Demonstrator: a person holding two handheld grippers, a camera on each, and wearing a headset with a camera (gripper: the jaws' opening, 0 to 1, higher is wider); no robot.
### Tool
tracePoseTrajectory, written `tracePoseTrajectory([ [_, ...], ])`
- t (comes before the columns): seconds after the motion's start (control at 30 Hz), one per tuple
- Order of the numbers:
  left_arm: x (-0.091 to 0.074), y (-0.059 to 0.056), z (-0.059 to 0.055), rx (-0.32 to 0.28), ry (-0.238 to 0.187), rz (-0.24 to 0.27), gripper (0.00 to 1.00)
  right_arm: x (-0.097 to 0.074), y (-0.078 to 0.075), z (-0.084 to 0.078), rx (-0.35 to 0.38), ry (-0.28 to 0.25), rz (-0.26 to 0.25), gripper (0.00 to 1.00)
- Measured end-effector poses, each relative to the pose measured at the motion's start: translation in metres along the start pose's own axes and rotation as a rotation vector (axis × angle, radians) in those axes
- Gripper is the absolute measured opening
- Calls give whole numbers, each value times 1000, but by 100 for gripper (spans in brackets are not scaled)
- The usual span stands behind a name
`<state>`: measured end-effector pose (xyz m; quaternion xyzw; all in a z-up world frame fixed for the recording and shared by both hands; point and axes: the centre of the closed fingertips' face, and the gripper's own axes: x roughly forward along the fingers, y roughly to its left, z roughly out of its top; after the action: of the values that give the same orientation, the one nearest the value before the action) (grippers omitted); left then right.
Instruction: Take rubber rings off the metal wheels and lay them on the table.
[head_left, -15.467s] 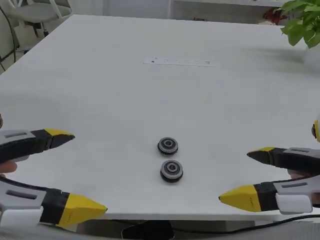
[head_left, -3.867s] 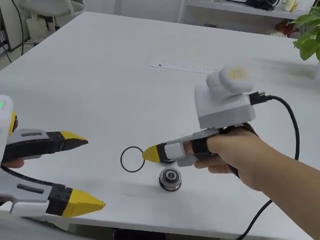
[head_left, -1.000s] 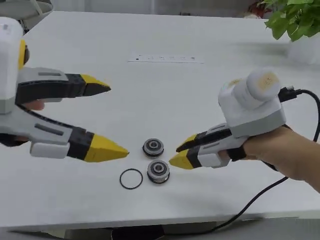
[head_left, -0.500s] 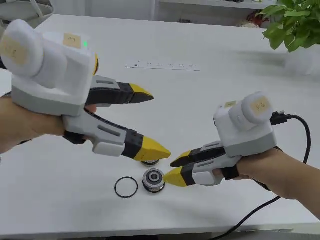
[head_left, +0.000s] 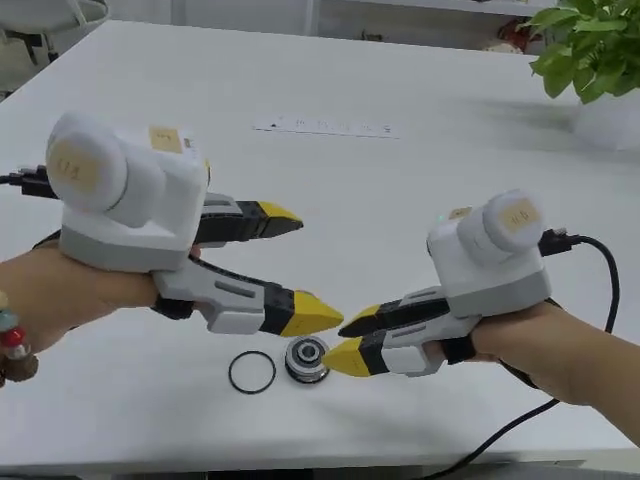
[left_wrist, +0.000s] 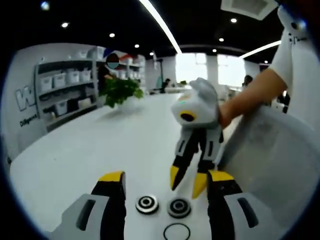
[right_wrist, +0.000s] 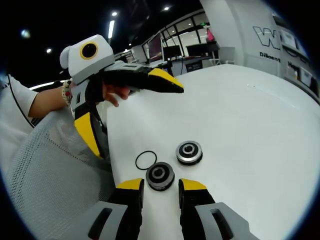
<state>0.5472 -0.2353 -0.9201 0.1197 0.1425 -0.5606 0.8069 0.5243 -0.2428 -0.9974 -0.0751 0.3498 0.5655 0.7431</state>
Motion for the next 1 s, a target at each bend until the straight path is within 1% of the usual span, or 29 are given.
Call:
tracePoseTrajectory([
  [0.03, 0, -2, -3, 0, 7, -6, 66, 1, 0, -1, -2, 4, 0, 25],
  [0.1, 1, -4, -5, -7, 17, -14, 65, 2, 1, -6, 7, 29, 5, 23],
  [0.2, 2, -10, -3, -25, -2, -35, 62, 2, 1, -7, 2, 32, 6, 22],
  [0.27, 3, -11, -4, -21, -4, -37, 59, 2, 1, -6, 0, 30, 6, 22],
  [0.33, 4, -12, -7, -14, 4, -42, 57, 3, 1, -6, -2, 28, 7, 22],
  [0.4, 6, -15, -12, -4, 21, -47, 58, 4, 2, -8, 5, 38, 15, 22],
  [0.47, 8, -19, -18, 8, 44, -64, 58, 5, 3, -10, -3, 43, 18, 21],
  [0.6, 12, -25, -22, 11, 55, -85, 56, 7, 4, -11, -21, 52, 22, 21],
  [0.7, 16, -28, -29, 14, 83, -92, 54, 8, 4, -14, -31, 65, 22, 22],
  [0.87, 19, -28, -42, 24, 134, -90, 49, 12, 4, -13, -56, 65, 15, 23],
  [0.9, 20, -28, -44, 27, 137, -91, 47, 12, 4, -13, -62, 69, 13, 23],
  [0.97, 21, -29, -51, 29, 156, -93, 45, 14, 4, -15, -73, 78, 9, 23],
  [1.0, 21, -28, -55, 33, 174, -89, 44, 14, 4, -15, -78, 81, 11, 23],
])
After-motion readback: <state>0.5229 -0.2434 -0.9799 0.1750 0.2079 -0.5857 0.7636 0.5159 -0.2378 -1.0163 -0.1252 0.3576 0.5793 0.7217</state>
